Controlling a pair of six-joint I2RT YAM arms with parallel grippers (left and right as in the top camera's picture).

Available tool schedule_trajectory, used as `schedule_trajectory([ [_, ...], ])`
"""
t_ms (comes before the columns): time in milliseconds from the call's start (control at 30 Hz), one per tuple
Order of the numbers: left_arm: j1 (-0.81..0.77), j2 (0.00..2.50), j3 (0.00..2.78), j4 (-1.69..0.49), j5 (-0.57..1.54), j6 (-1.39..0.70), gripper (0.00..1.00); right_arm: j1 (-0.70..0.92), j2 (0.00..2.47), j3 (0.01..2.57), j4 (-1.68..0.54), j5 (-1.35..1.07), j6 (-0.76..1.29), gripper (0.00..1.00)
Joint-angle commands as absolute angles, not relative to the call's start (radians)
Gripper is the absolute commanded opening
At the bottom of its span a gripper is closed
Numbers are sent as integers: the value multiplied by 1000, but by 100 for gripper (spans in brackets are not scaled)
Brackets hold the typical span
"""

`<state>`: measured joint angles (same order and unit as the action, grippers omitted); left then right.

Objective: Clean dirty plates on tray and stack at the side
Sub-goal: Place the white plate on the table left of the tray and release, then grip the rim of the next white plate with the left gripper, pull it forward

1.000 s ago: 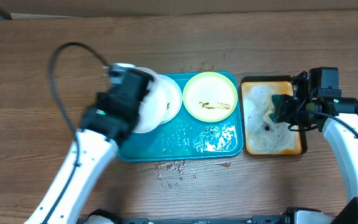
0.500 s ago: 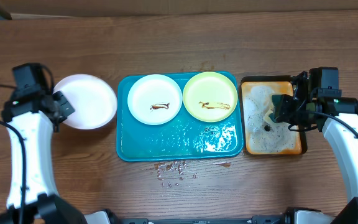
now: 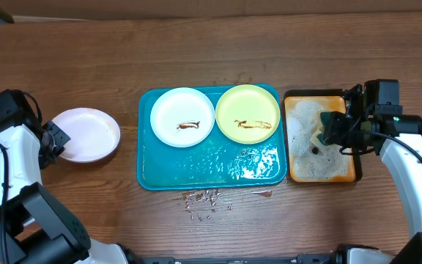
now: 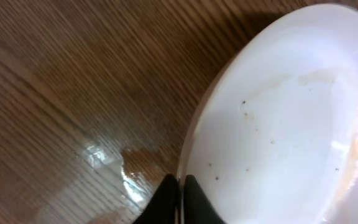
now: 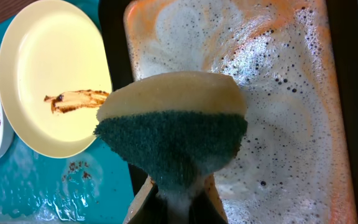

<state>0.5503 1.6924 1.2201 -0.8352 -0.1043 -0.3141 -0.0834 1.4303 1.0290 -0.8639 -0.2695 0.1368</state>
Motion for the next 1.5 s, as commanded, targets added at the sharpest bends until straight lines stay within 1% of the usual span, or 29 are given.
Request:
schedule_trajectory([
  [0,550,1696,1243,-822,-46,-329,24,-84,1416,1047,-863,-262,129,4],
  [67,550,1696,1243,-823,-1,-327,24,-84,1416,1047,-863,-262,129,4],
  [100,550,1694,1243,-823,29,-318,29,-84,1416,1047,-864,-263,129,4],
  [267,536,1679,1243,-834,218,-284,36,-84,1416,1047,-867,-263,129,4],
  [433,443,1645,1243,-811,361,-206,43,-84,1416,1047,-874,-263,129,4],
  [500,389,1639,1243,-780,396,-150,49,-84,1416,1047,-874,-263,129,4],
  [567,317,1641,1243,-737,408,-90,56,-84,1416,1047,-874,-263,129,4],
  [733,154,1657,1243,-630,319,5,65,-84,1416,1047,-875,-263,129,4],
  [900,55,1683,1243,-537,232,32,75,-84,1416,1047,-875,-263,129,4],
  [967,29,1696,1243,-495,225,54,75,-84,1416,1047,-875,-263,129,4],
  [1033,12,1713,1243,-461,225,73,72,-84,1416,1047,-878,-263,129,4],
  [1200,5,1780,1243,-403,225,71,70,-84,1416,1047,-886,-263,129,4],
  [1467,5,1892,1243,-366,229,71,72,-84,1416,1047,-889,-263,129,4],
])
